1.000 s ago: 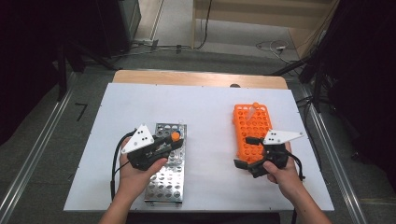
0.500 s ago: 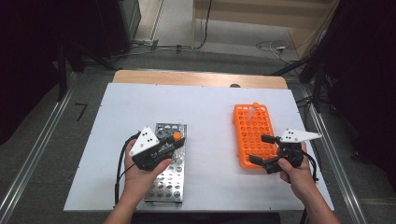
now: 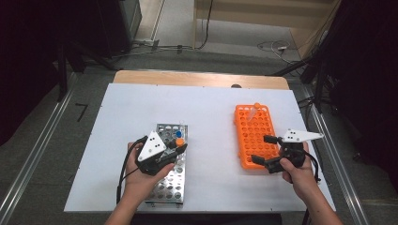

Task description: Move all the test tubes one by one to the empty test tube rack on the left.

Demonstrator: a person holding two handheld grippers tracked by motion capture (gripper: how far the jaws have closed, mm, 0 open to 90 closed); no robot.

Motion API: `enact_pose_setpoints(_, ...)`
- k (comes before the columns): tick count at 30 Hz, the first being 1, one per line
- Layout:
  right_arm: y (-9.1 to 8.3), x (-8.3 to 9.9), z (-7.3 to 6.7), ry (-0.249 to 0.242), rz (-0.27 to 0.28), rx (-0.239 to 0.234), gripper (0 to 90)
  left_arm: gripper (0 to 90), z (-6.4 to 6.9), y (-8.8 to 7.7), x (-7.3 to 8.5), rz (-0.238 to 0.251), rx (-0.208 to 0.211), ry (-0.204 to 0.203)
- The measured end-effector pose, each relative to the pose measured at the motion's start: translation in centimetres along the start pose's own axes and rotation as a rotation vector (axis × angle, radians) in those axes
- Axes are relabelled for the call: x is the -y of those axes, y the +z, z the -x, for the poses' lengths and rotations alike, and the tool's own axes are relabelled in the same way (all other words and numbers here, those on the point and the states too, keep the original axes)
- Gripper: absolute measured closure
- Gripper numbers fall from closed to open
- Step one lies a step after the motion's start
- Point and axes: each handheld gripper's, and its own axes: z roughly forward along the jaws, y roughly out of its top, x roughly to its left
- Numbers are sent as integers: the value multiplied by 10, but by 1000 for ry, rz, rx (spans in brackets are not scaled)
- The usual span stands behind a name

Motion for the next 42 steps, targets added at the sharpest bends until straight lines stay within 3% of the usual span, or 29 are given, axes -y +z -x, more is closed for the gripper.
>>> enact_pose_setpoints(15,0,0,2,4,0,2,1,647,-3,-2,0,14,15,-30)
enact_pose_setpoints(19,-1,0,2,6,9,7,1,562,-5,-5,-1,37,31,-51)
enact_pose_setpoints(28,2,-4,5,29,40,33,10,191,-9,-7,-6,61,56,-119)
enact_pose_setpoints(32,6,-9,10,41,57,54,11,40,-11,-5,-6,40,58,-135)
enact_pose_setpoints(34,7,-11,13,56,65,58,18,0,-13,-4,-6,29,74,-142)
enact_pose_setpoints(42,14,-20,34,102,88,83,41,0,-17,-8,-5,49,76,-155)
